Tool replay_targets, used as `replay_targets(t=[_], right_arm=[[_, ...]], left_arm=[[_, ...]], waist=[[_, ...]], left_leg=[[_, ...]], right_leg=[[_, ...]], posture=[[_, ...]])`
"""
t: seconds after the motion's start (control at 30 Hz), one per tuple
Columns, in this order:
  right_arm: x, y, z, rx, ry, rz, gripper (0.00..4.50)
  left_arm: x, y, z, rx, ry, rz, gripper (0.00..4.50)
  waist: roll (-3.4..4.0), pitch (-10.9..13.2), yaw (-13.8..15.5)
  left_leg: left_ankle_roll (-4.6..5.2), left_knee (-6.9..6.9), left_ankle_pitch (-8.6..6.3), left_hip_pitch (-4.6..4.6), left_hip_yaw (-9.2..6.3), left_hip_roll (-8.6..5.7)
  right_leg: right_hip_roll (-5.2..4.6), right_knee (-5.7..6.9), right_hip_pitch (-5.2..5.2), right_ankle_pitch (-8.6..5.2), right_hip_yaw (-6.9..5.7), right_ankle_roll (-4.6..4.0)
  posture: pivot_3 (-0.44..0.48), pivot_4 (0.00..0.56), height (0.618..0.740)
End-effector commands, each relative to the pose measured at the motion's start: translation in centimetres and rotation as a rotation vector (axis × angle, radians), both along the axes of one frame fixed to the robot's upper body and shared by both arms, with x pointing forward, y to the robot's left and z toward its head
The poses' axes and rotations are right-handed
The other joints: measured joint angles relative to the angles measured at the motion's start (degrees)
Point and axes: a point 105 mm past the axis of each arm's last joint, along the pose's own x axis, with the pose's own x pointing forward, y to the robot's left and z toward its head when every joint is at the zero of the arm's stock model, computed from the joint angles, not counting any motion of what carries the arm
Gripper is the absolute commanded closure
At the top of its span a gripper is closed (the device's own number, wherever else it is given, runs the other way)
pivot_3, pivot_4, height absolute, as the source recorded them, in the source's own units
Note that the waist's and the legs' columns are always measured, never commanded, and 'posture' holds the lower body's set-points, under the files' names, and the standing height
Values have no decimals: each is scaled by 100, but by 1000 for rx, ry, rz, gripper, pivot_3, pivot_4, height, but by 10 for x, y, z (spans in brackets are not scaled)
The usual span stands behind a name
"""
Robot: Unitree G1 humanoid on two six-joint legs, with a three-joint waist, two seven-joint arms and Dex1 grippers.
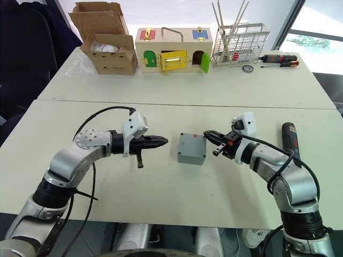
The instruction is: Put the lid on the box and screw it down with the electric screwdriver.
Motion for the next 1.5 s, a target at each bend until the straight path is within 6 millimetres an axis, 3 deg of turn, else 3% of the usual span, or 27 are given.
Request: replay_targets(t=[0.03,0.23,0.27,0.33,0.47,0.53,0.67,0.73,0.77,0.9,0.97,1.03,1.27,1.5], right_arm=[[2,3,7,-2,-37,10,4454],[0,8,3,-19,-20,42,4454],[0,8,3,-22,-22,42,4210],[1,6,4,-42,-33,38,3679],[4,-1,8,-57,-60,8,1683],[5,-16,24,-38,-76,-47,774],[3,-57,73,24,-155,-173,774],[1,-78,89,-4,-163,-230,774],[1,-84,92,-13,-160,-241,774],[-10,-173,100,-267,73,-481,774],[-15,-191,97,-332,182,-516,214],[-20,-207,88,-331,305,-572,13],[-30,-219,51,-194,661,-585,13],[-24,-223,22,-144,813,-591,13]], left_arm=[[-4,-5,11,-16,-48,-24,4500],[-1,-7,14,-45,-68,-5,4500],[0,-8,16,-54,-77,1,4500],[0,-9,18,-73,-85,-1,4500],[2,-11,23,-110,-106,8,4500],[2,-13,25,-118,-108,1,4500],[-12,-22,35,-141,-80,-99,4500],[-18,-27,41,-155,-83,-148,4500],[-20,-29,43,-157,-83,-158,4500],[-50,-50,46,-110,-116,-362,4500],[-58,-54,47,-110,-128,-403,4500],[-64,-56,45,-102,-133,-423,4500],[-66,-63,36,-111,-129,-377,4500],[-70,-69,31,-131,-125,-330,4500]], waist=[[0,0,0],[0,0,2],[0,0,2],[0,0,-1],[0,0,2],[0,0,5],[0,0,8],[0,1,15],[-1,0,10],[6,2,28],[8,1,1],[6,0,-74],[31,0,-166],[30,0,-131]], left_leg=[[0,0,0,0,0,0],[-3,0,2,0,0,0],[-3,0,1,0,0,0],[-3,0,1,0,0,0],[-3,0,2,0,0,0],[-3,0,2,0,0,0],[-4,1,2,-2,1,0],[6,1,-4,-2,0,0],[9,0,-5,-2,-1,0],[17,-1,-10,-1,10,-5],[25,1,-14,-2,19,-8],[26,1,-15,4,14,-2],[26,-6,-15,8,18,0],[24,1,-14,-3,14,-2]], right_leg=[[0,0,0,0,0,0],[0,0,0,0,0,0],[0,0,0,0,0,0],[0,0,0,0,0,0],[0,0,0,0,0,0],[0,-1,0,0,0,0],[-3,-2,0,1,0,0],[-4,-2,0,1,0,0],[-4,-2,0,0,0,0],[-6,-4,3,0,0,-2],[-13,-7,3,-3,2,-6],[-9,-11,2,-1,7,-5],[-7,-8,-6,0,17,-2],[-10,-12,-7,-1,18,-4]], posture=[[0,150,728],[0,150,728],[0,150,728],[0,150,728],[0,150,728],[0,150,728],[0,150,728],[0,150,728],[0,150,728],[0,150,728],[0,150,728],[0,150,728],[0,150,728],[0,150,728]])
